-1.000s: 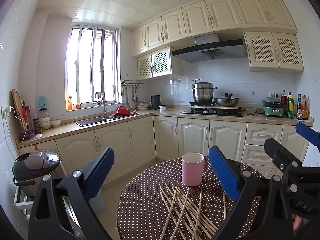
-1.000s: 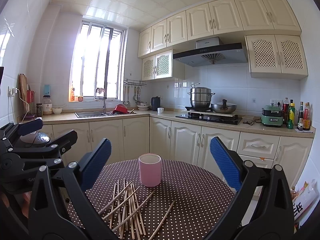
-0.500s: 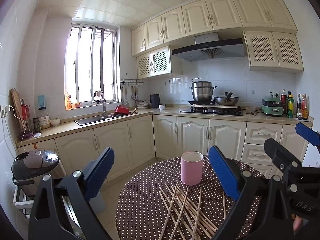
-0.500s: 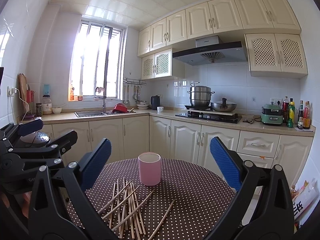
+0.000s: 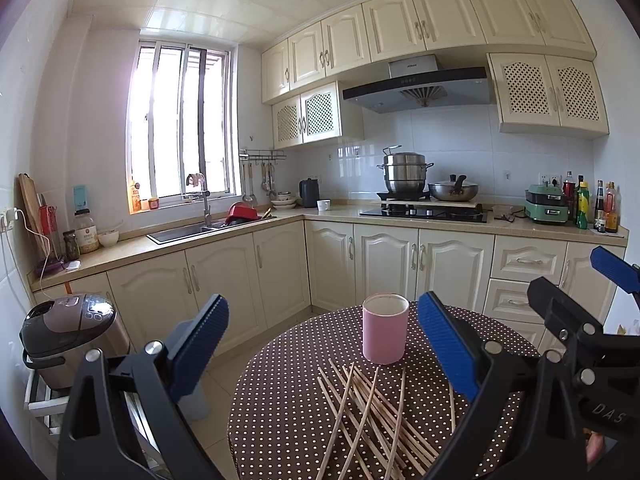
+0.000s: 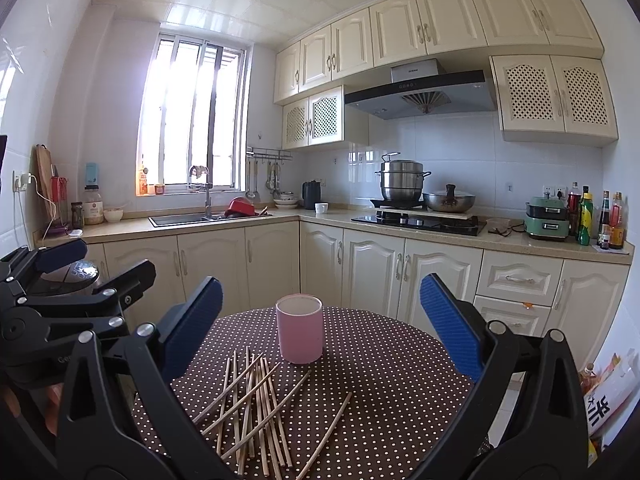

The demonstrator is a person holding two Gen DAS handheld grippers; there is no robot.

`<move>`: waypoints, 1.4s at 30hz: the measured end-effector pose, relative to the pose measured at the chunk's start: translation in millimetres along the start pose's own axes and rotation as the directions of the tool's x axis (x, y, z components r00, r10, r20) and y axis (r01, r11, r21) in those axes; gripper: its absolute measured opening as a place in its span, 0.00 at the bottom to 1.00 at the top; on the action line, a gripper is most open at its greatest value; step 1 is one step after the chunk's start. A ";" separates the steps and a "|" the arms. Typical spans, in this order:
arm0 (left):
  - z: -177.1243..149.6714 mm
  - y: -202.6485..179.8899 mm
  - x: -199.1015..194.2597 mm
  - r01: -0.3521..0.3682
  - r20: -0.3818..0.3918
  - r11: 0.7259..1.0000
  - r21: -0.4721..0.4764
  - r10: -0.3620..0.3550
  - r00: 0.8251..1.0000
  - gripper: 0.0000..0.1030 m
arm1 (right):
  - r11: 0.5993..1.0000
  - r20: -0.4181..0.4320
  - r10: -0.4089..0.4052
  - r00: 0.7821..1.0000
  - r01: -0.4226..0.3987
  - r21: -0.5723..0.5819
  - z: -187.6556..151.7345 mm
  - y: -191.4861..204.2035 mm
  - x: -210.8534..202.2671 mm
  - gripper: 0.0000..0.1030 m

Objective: Organize utensils

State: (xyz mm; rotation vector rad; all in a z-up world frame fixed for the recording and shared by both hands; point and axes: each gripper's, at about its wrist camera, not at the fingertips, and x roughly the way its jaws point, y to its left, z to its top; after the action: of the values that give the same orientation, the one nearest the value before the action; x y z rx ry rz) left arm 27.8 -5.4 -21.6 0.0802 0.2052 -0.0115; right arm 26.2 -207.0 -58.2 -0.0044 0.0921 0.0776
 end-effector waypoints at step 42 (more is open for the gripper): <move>-138.7 -20.3 269.4 0.271 -0.669 0.961 0.058 -0.164 0.725 0.30 | 0.979 -0.600 0.092 0.795 0.037 0.200 -138.5 -49.4 173.6 0.94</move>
State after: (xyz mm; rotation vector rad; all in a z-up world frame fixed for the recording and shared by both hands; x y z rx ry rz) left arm 263.0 -15.3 -213.5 0.2134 0.9344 -0.2416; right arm 189.6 -244.0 -212.1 0.1793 0.7520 0.0939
